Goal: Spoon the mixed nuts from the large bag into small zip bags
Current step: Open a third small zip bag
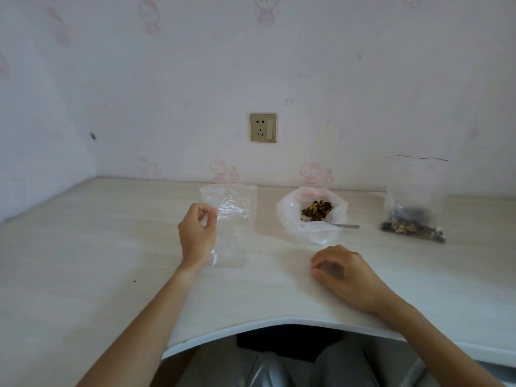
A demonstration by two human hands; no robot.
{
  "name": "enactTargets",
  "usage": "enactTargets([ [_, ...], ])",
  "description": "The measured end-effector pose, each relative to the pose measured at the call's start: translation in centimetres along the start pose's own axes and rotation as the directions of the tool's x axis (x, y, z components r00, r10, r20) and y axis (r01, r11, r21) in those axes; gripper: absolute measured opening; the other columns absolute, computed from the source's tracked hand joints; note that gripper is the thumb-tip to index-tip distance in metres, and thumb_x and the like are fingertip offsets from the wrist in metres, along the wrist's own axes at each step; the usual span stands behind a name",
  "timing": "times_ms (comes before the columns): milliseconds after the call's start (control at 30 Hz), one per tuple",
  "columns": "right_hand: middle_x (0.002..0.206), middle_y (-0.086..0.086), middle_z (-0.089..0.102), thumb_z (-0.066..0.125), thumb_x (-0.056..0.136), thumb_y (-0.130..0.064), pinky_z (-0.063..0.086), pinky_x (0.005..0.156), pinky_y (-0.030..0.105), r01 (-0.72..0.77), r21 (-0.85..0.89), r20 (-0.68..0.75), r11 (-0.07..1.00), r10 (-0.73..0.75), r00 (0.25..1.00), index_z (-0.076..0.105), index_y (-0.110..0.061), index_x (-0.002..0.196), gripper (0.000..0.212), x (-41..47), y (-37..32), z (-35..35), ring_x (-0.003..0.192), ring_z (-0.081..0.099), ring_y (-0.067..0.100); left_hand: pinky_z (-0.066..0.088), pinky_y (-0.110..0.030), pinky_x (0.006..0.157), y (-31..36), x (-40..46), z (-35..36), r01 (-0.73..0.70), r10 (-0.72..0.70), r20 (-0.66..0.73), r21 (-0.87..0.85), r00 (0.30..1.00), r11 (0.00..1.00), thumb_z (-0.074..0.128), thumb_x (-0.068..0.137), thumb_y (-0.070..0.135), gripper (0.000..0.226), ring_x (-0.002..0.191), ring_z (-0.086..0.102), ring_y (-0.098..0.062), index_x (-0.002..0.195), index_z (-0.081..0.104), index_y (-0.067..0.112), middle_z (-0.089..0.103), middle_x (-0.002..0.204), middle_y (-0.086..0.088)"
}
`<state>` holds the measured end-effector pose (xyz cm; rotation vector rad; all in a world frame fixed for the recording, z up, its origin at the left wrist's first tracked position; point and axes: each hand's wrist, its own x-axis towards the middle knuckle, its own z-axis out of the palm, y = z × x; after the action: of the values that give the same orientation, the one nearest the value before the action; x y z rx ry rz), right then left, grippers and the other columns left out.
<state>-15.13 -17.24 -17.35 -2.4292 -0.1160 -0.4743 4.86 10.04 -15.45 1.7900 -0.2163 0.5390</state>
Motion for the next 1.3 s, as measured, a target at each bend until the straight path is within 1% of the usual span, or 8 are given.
enactTargets([
  [100,0.100,-0.017,0.073,0.074,0.094,-0.018,0.052,0.080,0.020,-0.083,0.100,-0.096,0.992,0.093,0.991,0.077,-0.027,0.095,0.010,0.2,-1.1,-0.4,0.095,0.065,0.001,0.052,-0.015,0.094,3.1,-1.6,0.1,-0.073,0.074,0.004,-0.156,0.997,0.985,0.073,0.097,0.018,0.008,0.098,0.069,0.006,0.095,0.066,0.016,0.073,0.095,0.010],
  [300,0.113,-0.016,0.071,0.070,0.095,-0.038,0.054,0.082,0.017,-0.062,0.346,-0.303,0.936,0.174,0.937,0.068,-0.026,0.120,0.028,2.2,-5.4,-2.7,0.103,0.066,-0.004,0.054,-0.021,0.093,8.7,-4.4,0.5,-0.229,0.254,0.022,-0.365,0.967,0.902,0.079,0.093,0.022,0.012,0.096,0.072,-0.014,0.094,0.068,0.025,0.074,0.093,0.008],
  [467,0.115,-0.011,0.074,0.063,0.078,-0.078,0.054,0.097,0.039,-0.093,0.733,-0.267,0.673,0.411,0.872,0.068,-0.030,0.118,0.063,5.1,-9.3,-7.0,0.110,0.069,0.006,0.051,-0.018,0.093,11.3,-5.7,2.1,-0.333,0.400,0.093,-0.404,0.912,0.852,0.078,0.094,0.023,0.013,0.101,0.072,-0.018,0.094,0.068,0.031,0.075,0.096,0.009],
  [600,0.108,0.001,0.077,0.066,0.083,-0.068,0.056,0.094,0.041,-0.168,0.808,-0.207,0.565,0.539,0.816,0.072,-0.017,0.109,0.058,6.1,-10.3,-9.2,0.104,0.073,0.016,0.050,-0.016,0.091,12.1,-6.4,3.4,-0.354,0.438,0.133,-0.408,0.889,0.842,0.078,0.094,0.022,0.019,0.099,0.073,-0.014,0.091,0.066,0.037,0.075,0.096,0.012],
  [833,0.101,0.004,0.077,0.071,0.094,-0.018,0.057,0.085,0.032,-0.218,0.668,-0.324,0.712,0.542,0.775,0.071,-0.017,0.102,0.007,5.2,-9.5,-9.1,0.100,0.071,0.021,0.051,-0.018,0.090,13.4,-7.4,4.0,-0.377,0.459,0.293,-0.295,0.839,0.878,0.083,0.089,0.024,0.016,0.096,0.070,-0.005,0.094,0.068,0.025,0.073,0.094,0.017],
  [967,0.093,-0.002,0.076,0.063,0.095,-0.010,0.056,0.076,0.028,-0.175,0.401,-0.502,0.899,0.375,0.779,0.072,-0.012,0.096,0.009,4.6,-9.8,-8.4,0.090,0.071,0.016,0.048,-0.024,0.081,14.4,-7.9,3.6,-0.297,0.331,0.516,-0.150,0.790,0.943,0.063,0.074,0.089,0.068,0.091,0.064,-0.001,0.092,0.068,0.023,0.071,0.091,0.017],
  [1033,0.092,-0.006,0.075,0.062,0.096,-0.010,0.056,0.074,0.027,-0.148,0.313,-0.548,0.938,0.306,0.779,0.072,-0.012,0.095,0.010,4.3,-9.9,-7.9,0.088,0.070,0.013,0.044,-0.021,0.085,14.7,-8.0,3.6,-0.208,0.241,0.555,-0.122,0.796,0.970,0.050,0.066,0.101,0.080,0.104,0.062,0.009,0.092,0.072,0.029,0.073,0.100,0.024],
  [1300,0.087,-0.005,0.076,0.068,0.095,-0.013,0.049,0.063,0.013,-0.069,0.397,-0.633,0.915,0.327,0.701,0.067,-0.023,0.091,0.011,3.2,-9.3,-8.2,0.081,0.071,0.007,0.051,-0.028,0.082,13.7,-7.0,3.6,-0.192,0.175,0.392,0.005,0.903,0.981,0.076,0.089,0.043,0.014,0.093,0.067,0.007,0.084,0.069,0.031,0.073,0.089,0.023],
])
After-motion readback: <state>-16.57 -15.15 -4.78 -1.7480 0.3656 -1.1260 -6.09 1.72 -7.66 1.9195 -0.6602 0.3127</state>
